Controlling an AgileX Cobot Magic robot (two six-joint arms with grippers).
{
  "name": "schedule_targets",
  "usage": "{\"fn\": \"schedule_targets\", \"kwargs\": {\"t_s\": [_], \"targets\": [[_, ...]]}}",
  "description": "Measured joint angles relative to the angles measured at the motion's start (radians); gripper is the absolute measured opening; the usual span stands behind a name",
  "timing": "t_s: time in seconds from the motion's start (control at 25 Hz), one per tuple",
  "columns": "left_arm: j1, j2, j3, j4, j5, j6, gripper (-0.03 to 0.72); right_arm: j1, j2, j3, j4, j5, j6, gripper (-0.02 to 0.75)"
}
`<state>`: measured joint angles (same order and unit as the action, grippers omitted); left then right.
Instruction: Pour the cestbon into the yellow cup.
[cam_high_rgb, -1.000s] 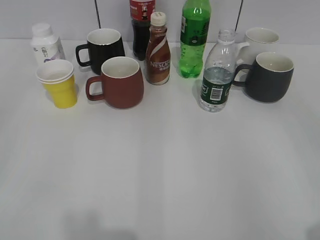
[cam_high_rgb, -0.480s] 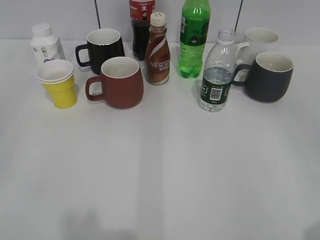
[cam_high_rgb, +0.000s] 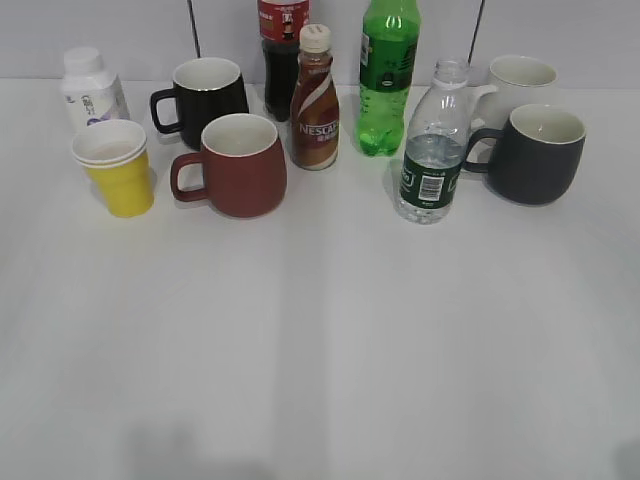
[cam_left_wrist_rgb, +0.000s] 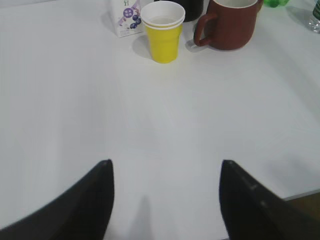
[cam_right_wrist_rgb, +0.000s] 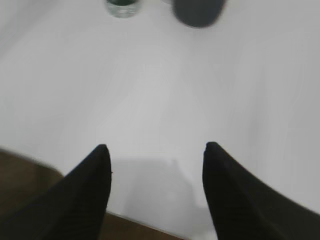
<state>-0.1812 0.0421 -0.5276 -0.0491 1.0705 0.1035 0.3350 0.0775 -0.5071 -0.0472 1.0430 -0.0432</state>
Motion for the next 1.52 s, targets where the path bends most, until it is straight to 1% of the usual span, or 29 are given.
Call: {"fn": "schedule_targets", "kwargs": {"t_s": [0.08,0.16,0.24,0.32,0.4,0.52,0.76,1.08,1.52], "targets": [[0.001,0.0,0.0,0.0,0.0,0.0,0.483,-0.098,0.0,0.0,0.0,0.0,0.0,0.438],[0.018,0.0,0.0,-0.001,0.0,0.0,0.475,-0.205,0.0,0.0,0.0,0.0,0.0,0.438],[0.061,0.0,0.0,-0.002,0.0,0.0,0.468,-0.281,0.0,0.0,0.0,0.0,-0.001,0.438],[0.119,-0.005,0.0,-0.002,0.0,0.0,0.468,-0.322,-0.008,0.0,0.0,-0.001,-0.001,0.438],[0.16,-0.031,0.001,-0.002,-0.002,0.0,0.468,-0.33,-0.035,0.001,0.0,-0.001,-0.001,0.438],[0.18,-0.049,0.002,-0.002,-0.002,0.0,0.468,-0.334,-0.08,0.001,0.001,-0.002,-0.001,0.438],[0.172,-0.049,0.002,-0.003,-0.003,0.0,0.466,-0.334,-0.083,0.001,0.002,-0.002,-0.001,0.438],[0.17,-0.049,0.002,-0.003,-0.003,0.0,0.427,-0.319,-0.083,0.001,0.002,-0.002,-0.001,0.438],[0.17,-0.049,0.002,-0.003,-0.003,0.0,0.402,-0.319,-0.083,0.001,0.002,-0.002,-0.001,0.438]]}}
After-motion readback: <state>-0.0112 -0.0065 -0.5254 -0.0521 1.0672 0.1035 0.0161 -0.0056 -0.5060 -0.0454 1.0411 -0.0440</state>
